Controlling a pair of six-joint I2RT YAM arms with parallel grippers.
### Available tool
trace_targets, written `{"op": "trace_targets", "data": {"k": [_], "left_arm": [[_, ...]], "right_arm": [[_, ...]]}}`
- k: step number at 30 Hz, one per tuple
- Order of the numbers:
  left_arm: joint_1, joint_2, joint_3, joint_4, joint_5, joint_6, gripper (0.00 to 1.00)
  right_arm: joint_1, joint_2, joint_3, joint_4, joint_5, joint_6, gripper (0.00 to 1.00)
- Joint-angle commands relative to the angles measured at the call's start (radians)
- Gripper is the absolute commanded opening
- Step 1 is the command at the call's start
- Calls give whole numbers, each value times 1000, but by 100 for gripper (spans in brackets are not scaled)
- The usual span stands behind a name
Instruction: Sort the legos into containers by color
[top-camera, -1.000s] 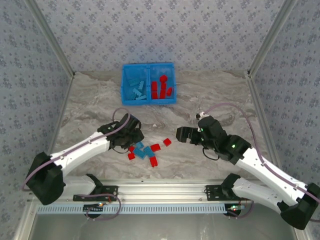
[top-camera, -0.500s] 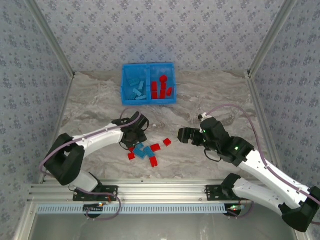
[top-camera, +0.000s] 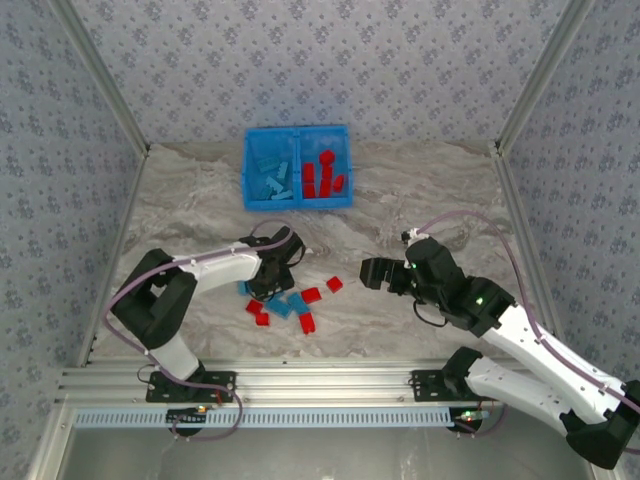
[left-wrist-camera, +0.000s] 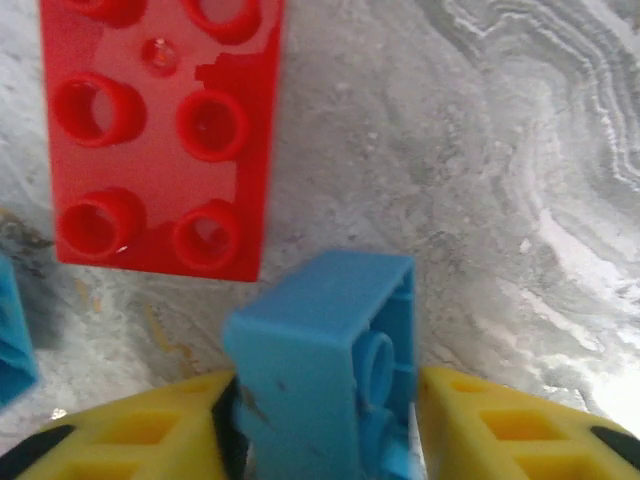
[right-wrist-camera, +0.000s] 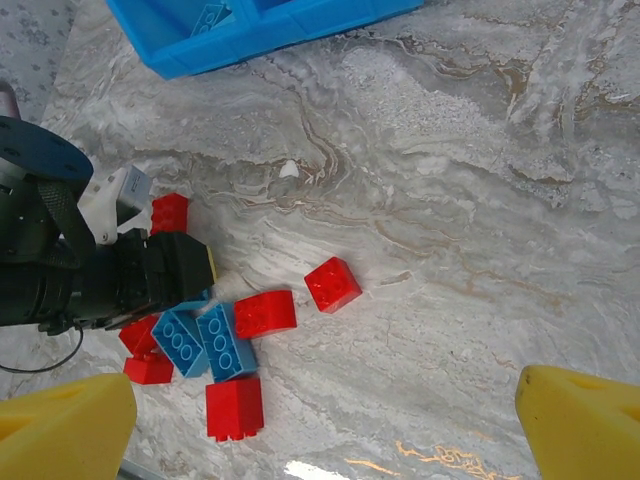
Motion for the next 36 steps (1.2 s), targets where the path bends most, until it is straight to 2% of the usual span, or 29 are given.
{"op": "trace_targets", "data": {"k": [1, 4, 11, 15, 18, 21, 24, 29, 36], "left_arm": [[0, 18, 6, 13, 12, 17, 37], [-1, -12, 12, -1, 0, 25, 26], [0, -194, 108, -115, -101, 122, 15], [2, -255, 256, -179, -249, 300, 12], [35, -224, 385, -176, -312, 490, 13], [120, -144, 510, -132, -279, 653, 15], [208, -7, 659, -95, -267, 750, 15], [313, 311, 1000, -152, -230, 796, 8], [351, 721, 1496, -287, -381, 866, 8]], "right_arm": [[4, -9, -5, -31, 34, 17, 100], [4, -11, -8, -29, 34, 21, 100], [4, -6, -12, -12, 29, 20, 100], [4, -4, -10, -6, 27, 18, 100], [5, -2, -9, -4, 24, 20, 100], [4, -3, -9, -11, 23, 23, 100], [4, -3, -8, -19, 24, 26, 100], [3, -3, -4, -28, 33, 25, 100], [0, 4, -2, -47, 35, 28, 100]]}}
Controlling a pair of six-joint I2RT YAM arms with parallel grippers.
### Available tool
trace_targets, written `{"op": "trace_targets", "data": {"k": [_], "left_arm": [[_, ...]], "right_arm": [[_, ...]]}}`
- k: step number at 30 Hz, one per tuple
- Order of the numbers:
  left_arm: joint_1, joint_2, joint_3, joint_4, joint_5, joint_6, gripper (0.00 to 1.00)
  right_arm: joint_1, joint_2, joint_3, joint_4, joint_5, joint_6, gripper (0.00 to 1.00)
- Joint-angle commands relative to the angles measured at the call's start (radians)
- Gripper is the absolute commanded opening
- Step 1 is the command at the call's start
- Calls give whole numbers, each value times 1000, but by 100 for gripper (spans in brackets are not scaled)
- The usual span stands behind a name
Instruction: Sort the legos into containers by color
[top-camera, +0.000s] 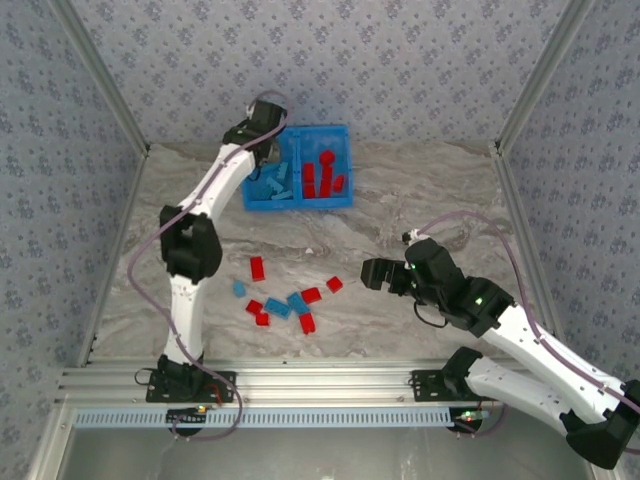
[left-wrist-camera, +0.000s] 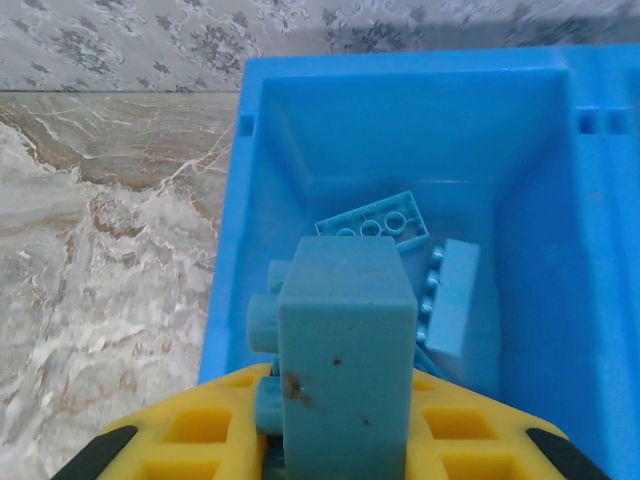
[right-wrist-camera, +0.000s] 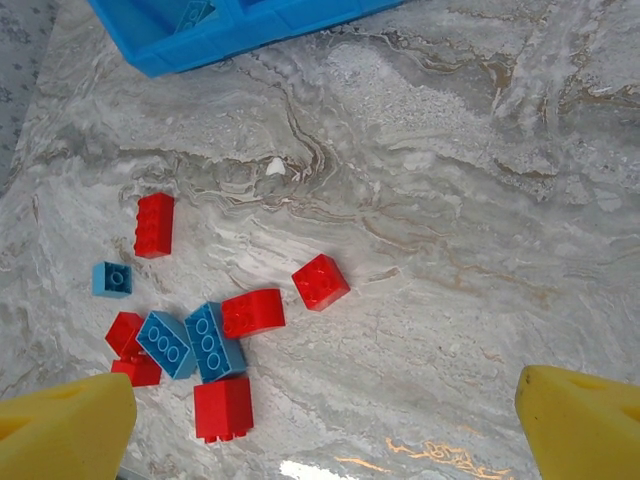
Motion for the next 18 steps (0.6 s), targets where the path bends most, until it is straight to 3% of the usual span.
{"op": "trace_targets", "data": {"k": [1, 4, 7, 10, 14, 18], "left_arm": [[12, 121, 201, -118, -87, 62, 9], [20, 183, 261, -110, -72, 75, 14], [20, 187, 259, -85, -36, 74, 32], [19, 159, 262, -89, 3, 52, 43], [13, 59, 242, -116, 58, 4, 46], [-16, -127, 94, -99, 96, -21, 48]], "right_arm": [[-2, 3, 5, -35, 20, 21, 100], [-3, 9, 7, -40, 25, 18, 100], [-6, 19, 10, -40, 25, 12, 100], [-8, 37, 17, -42, 20, 7, 100], [-8, 48, 16, -44, 31, -9, 100], [-8, 54, -4, -34, 57, -43, 100]]}}
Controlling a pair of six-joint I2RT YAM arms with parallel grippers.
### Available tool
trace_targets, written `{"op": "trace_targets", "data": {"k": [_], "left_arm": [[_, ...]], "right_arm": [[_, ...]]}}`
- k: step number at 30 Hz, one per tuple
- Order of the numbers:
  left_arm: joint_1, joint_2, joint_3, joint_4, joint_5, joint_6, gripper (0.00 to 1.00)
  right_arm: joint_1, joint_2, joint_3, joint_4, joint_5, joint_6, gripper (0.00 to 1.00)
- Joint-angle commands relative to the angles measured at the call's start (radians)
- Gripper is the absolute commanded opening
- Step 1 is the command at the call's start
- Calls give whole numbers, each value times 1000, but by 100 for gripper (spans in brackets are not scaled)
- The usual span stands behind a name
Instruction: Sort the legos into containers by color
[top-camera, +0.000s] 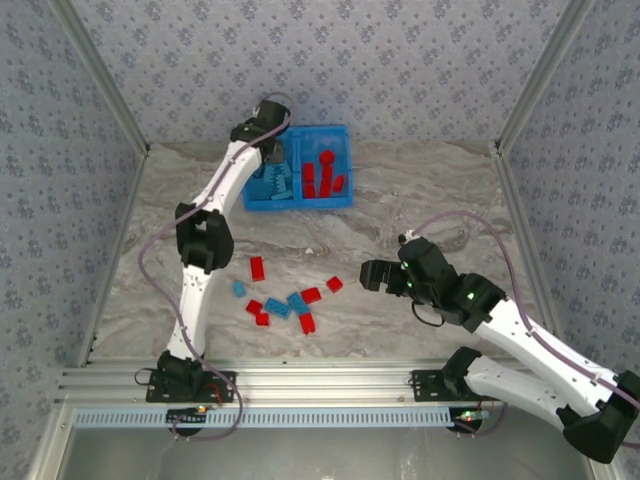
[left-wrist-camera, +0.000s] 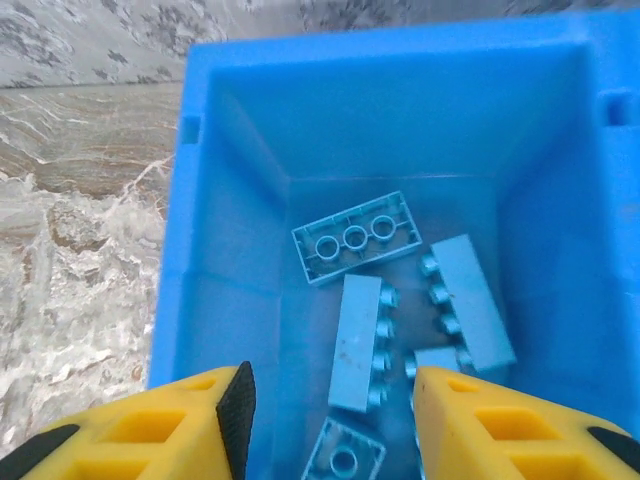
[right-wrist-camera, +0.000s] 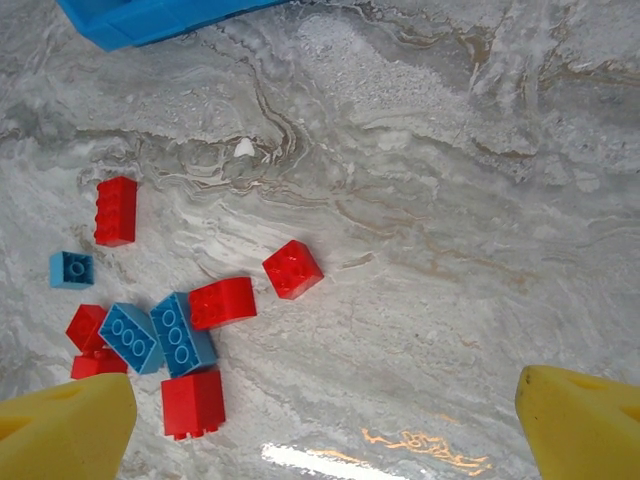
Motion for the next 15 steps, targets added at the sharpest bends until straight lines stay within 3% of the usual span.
{"op": "trace_targets", "data": {"k": [1, 7, 11, 15], "left_arm": [[-37, -278, -124, 7, 49, -44, 49], [-151, -802, -731, 180, 66, -51, 53], [-190, -1123, -1046, 223, 235, -32, 58], [-207, -1385, -1252, 146, 383, 15, 60]], "right_arm": [[-6, 9, -7, -14, 46, -47, 100], [-6, 56, -20, 17, 37, -147, 100], [-6, 142, -27, 85, 7, -221, 100], [8, 284, 13, 115, -41, -330, 98]]}}
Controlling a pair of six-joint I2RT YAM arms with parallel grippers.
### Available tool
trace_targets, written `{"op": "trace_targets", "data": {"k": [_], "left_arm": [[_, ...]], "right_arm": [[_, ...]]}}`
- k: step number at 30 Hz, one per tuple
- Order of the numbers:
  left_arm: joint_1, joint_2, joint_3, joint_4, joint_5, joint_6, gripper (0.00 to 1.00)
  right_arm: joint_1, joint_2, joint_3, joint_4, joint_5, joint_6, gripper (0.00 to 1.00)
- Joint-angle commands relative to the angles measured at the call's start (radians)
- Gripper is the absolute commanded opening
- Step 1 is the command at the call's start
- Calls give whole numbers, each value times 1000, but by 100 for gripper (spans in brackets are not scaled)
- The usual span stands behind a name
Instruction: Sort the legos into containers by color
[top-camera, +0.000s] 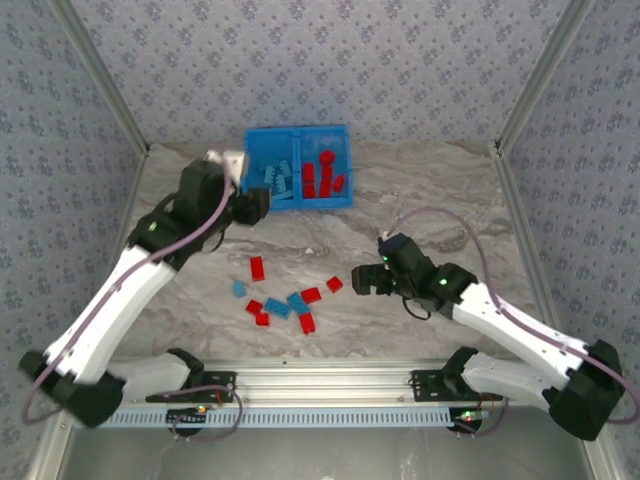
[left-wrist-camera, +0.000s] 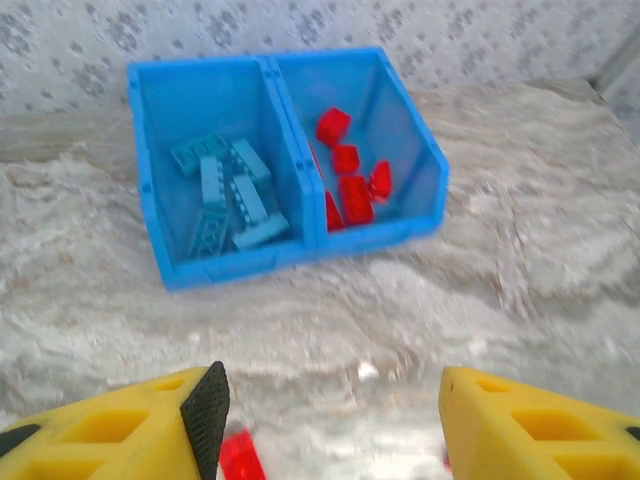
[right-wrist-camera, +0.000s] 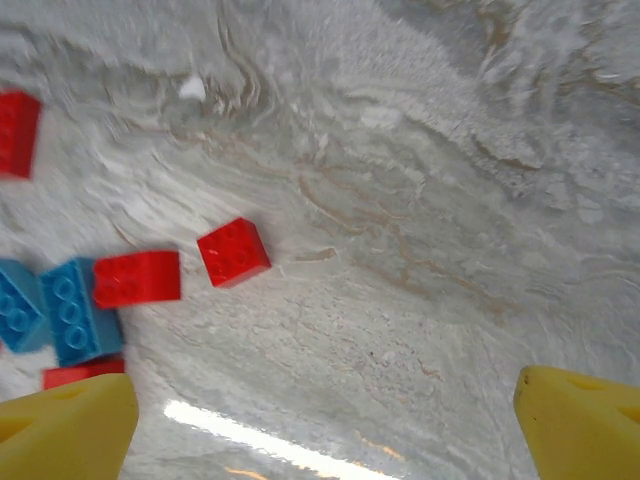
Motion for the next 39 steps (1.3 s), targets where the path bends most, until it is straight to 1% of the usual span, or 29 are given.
{"op": "trace_targets", "data": {"k": [1, 3, 5, 10, 13, 14, 16, 20, 23, 24, 27, 29, 31, 33, 39], "left_arm": [[-10, -133, -134, -74, 151, 53, 60], [-14, -236, -187, -125, 172, 79, 61], [-13, -328, -253, -148, 201, 125, 67], [-13, -468, -387, -149, 231, 185, 79], [-13, -523, -444, -129, 199, 192, 87], [-12, -533, -438, -145, 181, 189, 91], [-13, -560, -444, -142, 149, 193, 93], [-12, -603, -454, -136, 108, 182, 99], [-12, -614, -455, -136, 103, 181, 99], [-11, -615, -455, -136, 99, 179, 99], [-11, -613, -455, -134, 110, 183, 99], [-12, -614, -456, -132, 153, 194, 99], [-13, -623, -475, -106, 217, 197, 99], [-13, -643, -526, -52, 282, 198, 99], [-11, -655, -525, -39, 307, 215, 99]], "right_arm": [[15, 106, 38, 41, -41, -141, 97], [29, 179, 48, 70, -34, -188, 95], [36, 256, 69, 104, -40, -222, 92], [61, 417, 142, 153, -55, -280, 86], [74, 506, 188, 147, -30, -284, 82], [79, 532, 200, 143, -24, -282, 81], [89, 569, 211, 148, -12, -280, 79], [101, 657, 239, 137, -7, -276, 64], [114, 702, 254, 131, 15, -268, 53], [121, 710, 255, 135, 20, -263, 47], [133, 707, 250, 144, 24, -246, 30], [139, 685, 248, 137, 30, -236, 25], [147, 640, 242, 124, 46, -222, 25], [154, 563, 233, 109, 68, -208, 24], [166, 270, 233, 97, 136, -190, 24]]}}
